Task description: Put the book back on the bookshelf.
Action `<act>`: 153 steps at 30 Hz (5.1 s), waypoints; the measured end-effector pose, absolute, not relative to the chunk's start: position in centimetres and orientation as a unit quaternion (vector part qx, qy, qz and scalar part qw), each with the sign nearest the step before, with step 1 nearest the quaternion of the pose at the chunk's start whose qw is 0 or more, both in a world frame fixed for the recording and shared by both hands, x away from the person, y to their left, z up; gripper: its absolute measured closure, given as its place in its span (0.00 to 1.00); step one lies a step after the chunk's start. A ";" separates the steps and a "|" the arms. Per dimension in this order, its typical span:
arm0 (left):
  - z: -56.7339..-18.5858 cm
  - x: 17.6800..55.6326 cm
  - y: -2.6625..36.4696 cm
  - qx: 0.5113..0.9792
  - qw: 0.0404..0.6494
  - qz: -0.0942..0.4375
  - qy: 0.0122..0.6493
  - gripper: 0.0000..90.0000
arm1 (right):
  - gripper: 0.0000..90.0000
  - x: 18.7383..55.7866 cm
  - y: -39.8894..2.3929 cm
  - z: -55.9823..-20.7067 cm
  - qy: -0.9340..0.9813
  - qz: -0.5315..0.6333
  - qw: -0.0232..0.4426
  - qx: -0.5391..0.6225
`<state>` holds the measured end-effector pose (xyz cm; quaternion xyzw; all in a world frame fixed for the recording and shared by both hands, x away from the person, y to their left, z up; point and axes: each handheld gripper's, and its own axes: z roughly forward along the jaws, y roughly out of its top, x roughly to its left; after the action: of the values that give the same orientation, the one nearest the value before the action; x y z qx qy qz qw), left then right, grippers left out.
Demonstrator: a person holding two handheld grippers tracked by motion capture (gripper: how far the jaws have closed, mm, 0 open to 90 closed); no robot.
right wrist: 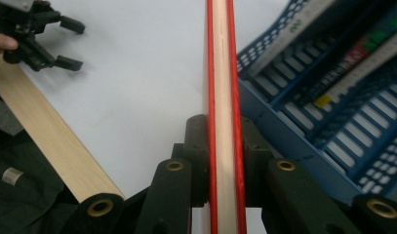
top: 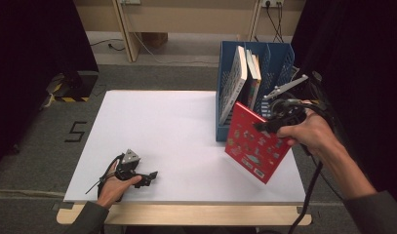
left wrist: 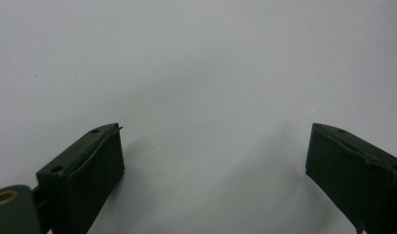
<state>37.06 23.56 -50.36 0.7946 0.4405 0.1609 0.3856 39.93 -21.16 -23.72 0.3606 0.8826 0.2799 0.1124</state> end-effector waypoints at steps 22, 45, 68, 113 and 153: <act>-50.4 37.2 23.7 0.788 0.395 0.147 0.448 0.05 | 0.88 39.4 -28.5 -21.8 0.830 0.330 0.131 0.430; -50.4 37.1 23.6 0.789 0.392 0.156 0.447 0.06 | 0.88 42.6 -31.0 -16.9 0.800 0.317 0.184 0.475; -50.0 37.3 24.4 0.786 0.377 0.194 0.451 0.19 | 0.88 50.3 -31.3 -16.7 0.737 0.329 0.220 0.547; -50.4 37.4 25.1 0.789 0.361 0.201 0.454 0.16 | 0.88 60.7 -28.4 -20.7 0.689 0.324 0.226 0.607; -50.4 37.4 25.1 0.789 0.361 0.202 0.454 0.16 | 0.72 59.7 -28.8 -26.0 0.708 0.332 0.193 0.593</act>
<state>37.38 25.06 -50.41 0.7890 0.4538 0.2024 0.3615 59.70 -28.82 -26.01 0.5929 0.7078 0.3320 0.1930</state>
